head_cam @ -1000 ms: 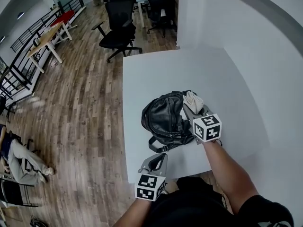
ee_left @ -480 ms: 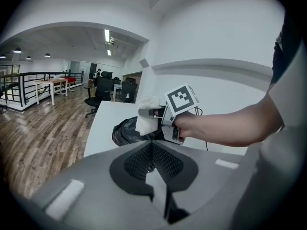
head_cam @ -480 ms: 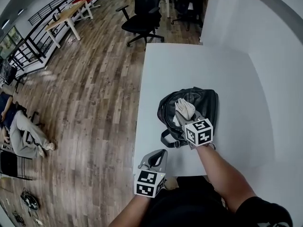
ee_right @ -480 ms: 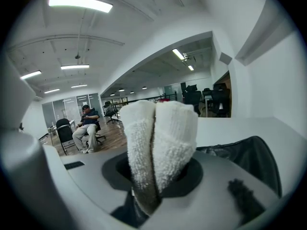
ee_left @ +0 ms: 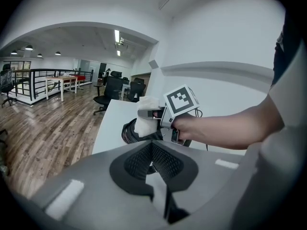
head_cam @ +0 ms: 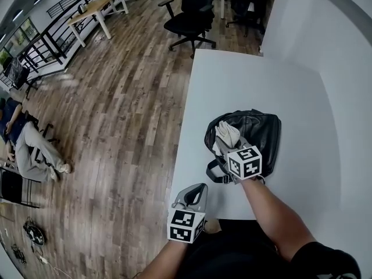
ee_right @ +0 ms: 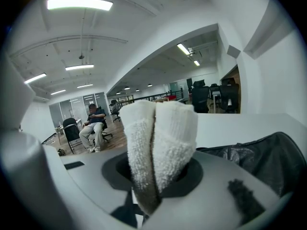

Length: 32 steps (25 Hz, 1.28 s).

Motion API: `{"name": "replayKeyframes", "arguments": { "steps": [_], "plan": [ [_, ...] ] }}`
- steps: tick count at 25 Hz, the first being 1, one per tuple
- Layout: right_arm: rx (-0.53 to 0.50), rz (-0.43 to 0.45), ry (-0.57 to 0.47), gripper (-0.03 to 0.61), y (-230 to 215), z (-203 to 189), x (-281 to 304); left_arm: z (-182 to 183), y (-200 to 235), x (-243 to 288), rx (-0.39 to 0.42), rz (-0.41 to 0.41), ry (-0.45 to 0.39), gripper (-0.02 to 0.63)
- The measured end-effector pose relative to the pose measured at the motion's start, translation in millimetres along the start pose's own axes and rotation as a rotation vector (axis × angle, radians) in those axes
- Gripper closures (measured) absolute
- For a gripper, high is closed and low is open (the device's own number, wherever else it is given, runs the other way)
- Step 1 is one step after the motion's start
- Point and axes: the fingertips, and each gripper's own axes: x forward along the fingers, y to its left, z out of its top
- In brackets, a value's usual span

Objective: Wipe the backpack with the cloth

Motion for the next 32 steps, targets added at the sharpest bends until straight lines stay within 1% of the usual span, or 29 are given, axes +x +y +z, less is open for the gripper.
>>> {"name": "replayKeyframes", "arguments": {
  "steps": [6, 14, 20, 32],
  "plan": [
    [0.007, 0.001, 0.014, 0.479, -1, -7, 2, -1, 1, 4, -0.009, -0.001, 0.001, 0.607],
    [0.037, -0.024, 0.013, 0.479, -7, -17, -13, -1, -4, 7, -0.001, -0.025, 0.01, 0.607],
    [0.054, -0.061, 0.015, 0.479, -14, -27, -34, -2, -14, 6, 0.026, -0.053, 0.012, 0.607],
    [0.077, -0.138, -0.018, 0.479, -27, -30, -79, 2, -40, 7, 0.092, -0.128, 0.014, 0.607]
  ]
}}
